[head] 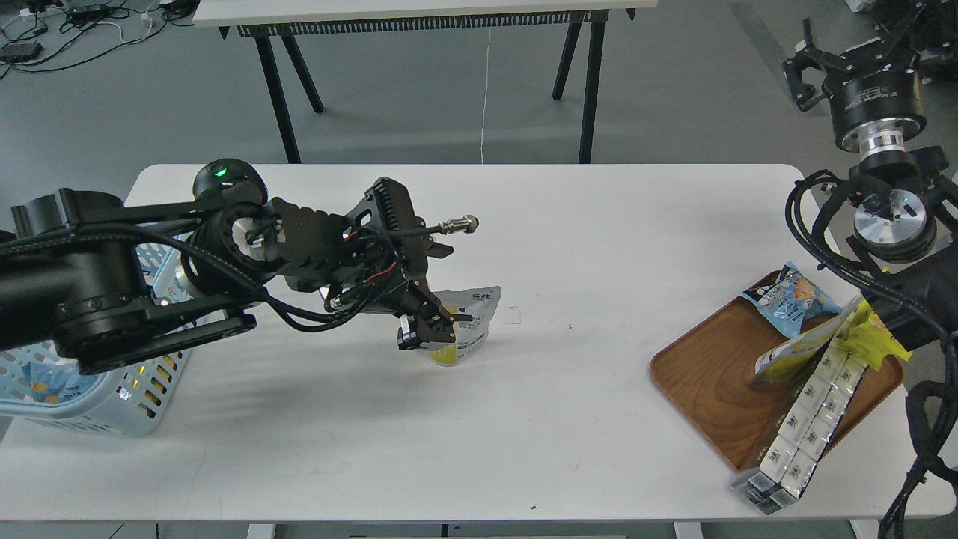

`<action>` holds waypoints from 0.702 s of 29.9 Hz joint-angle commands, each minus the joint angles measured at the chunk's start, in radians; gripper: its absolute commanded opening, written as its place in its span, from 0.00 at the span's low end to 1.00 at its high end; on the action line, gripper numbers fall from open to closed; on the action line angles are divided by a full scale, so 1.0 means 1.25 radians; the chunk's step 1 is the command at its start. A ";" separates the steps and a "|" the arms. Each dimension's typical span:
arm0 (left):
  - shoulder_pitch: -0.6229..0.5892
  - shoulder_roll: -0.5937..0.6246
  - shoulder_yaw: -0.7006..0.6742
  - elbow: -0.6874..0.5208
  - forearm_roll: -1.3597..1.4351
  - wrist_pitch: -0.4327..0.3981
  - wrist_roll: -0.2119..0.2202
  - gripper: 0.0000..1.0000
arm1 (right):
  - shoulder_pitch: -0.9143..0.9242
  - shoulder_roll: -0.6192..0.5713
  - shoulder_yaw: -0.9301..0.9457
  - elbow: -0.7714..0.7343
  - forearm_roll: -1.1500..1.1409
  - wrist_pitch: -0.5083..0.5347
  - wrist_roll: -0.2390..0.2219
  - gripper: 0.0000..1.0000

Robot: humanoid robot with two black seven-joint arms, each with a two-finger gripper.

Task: Scan snack and place in basket
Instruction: 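Reach the left gripper to the yellow snack bag and grasp it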

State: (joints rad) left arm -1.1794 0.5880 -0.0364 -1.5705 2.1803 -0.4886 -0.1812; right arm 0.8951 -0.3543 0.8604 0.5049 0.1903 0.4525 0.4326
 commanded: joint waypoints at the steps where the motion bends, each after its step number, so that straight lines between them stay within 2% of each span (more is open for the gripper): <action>1: 0.000 0.005 0.008 0.003 0.001 0.000 -0.023 0.91 | 0.001 -0.001 -0.001 0.000 0.000 0.001 0.000 0.99; 4: 0.001 0.000 0.009 0.014 0.001 0.000 -0.027 0.90 | -0.001 -0.001 -0.001 0.000 -0.001 0.002 0.000 0.99; 8: 0.018 -0.021 0.009 0.023 0.001 0.000 -0.027 0.82 | 0.001 0.000 -0.001 0.000 -0.001 0.020 0.000 0.99; 14: 0.022 -0.038 0.009 0.053 0.001 0.000 -0.027 0.59 | 0.007 -0.001 -0.001 0.001 -0.001 0.023 0.000 0.99; 19: 0.026 -0.041 0.007 0.086 0.001 0.000 -0.028 0.47 | 0.007 -0.001 -0.001 0.001 -0.001 0.023 0.000 0.99; 21: 0.026 -0.040 0.008 0.091 0.001 0.000 -0.028 0.37 | 0.007 -0.001 -0.001 0.001 -0.001 0.023 0.000 0.99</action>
State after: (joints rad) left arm -1.1482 0.5374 -0.0265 -1.4719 2.1818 -0.4886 -0.2154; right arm 0.9032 -0.3556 0.8590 0.5062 0.1890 0.4818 0.4329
